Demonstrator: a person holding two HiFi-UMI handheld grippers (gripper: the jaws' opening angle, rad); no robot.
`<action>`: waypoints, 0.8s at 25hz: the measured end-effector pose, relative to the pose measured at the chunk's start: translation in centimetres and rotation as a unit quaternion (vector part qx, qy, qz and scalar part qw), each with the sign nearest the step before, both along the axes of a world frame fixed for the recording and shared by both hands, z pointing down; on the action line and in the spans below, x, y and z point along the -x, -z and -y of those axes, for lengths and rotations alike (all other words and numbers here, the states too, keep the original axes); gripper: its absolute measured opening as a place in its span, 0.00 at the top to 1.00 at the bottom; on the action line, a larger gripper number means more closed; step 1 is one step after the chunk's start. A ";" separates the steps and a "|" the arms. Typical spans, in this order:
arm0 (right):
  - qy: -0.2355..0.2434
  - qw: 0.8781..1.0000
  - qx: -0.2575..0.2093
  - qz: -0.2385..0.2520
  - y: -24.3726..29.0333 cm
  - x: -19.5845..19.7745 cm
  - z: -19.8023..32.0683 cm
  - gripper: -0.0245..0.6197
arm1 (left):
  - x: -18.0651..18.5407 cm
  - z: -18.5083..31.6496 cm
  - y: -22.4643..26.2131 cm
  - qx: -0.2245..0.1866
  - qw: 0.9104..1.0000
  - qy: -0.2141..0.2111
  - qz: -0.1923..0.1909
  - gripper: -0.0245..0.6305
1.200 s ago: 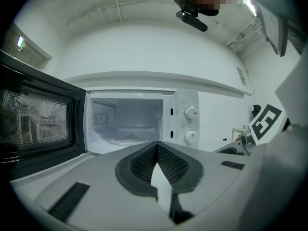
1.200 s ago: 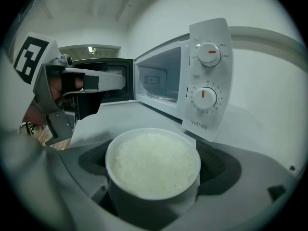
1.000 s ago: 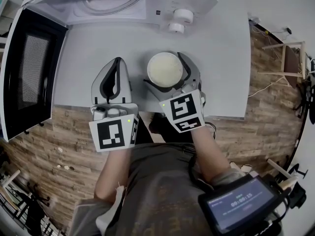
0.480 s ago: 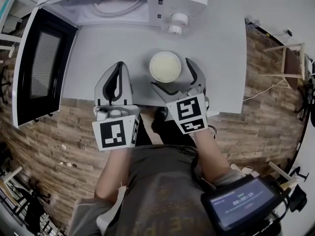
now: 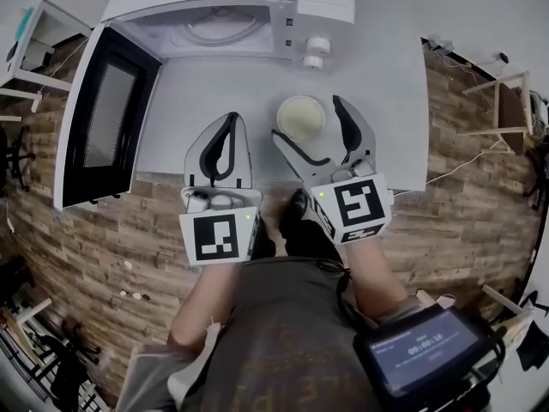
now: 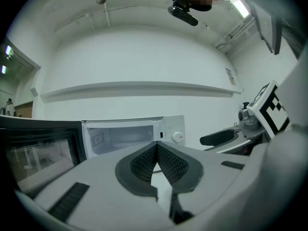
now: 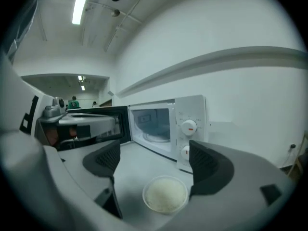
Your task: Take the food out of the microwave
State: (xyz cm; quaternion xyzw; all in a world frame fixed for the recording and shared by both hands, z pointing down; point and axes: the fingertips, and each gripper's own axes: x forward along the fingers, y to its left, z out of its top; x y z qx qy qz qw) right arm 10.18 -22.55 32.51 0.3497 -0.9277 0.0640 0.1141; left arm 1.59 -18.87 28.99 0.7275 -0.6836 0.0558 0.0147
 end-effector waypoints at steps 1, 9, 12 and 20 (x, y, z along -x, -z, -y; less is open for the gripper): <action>-0.005 1.000 -0.014 0.017 0.9 0.3 -0.4 0.28 | 0.0 -0.3 0.3 -0.006 1.000 -0.004 0.000 0.95; -0.044 0.991 -0.101 0.069 6.6 2.8 -4.8 0.87 | 1.8 -4.2 3.4 -0.046 0.999 -0.022 -0.001 0.95; -0.060 0.989 -0.119 0.059 8.1 3.4 -6.3 0.92 | 2.5 -5.6 5.4 -0.063 0.998 -0.025 0.002 0.95; -0.064 0.984 -0.154 0.068 11.6 4.5 -11.5 0.95 | 3.3 -10.4 8.6 -0.101 0.994 -0.031 0.005 0.95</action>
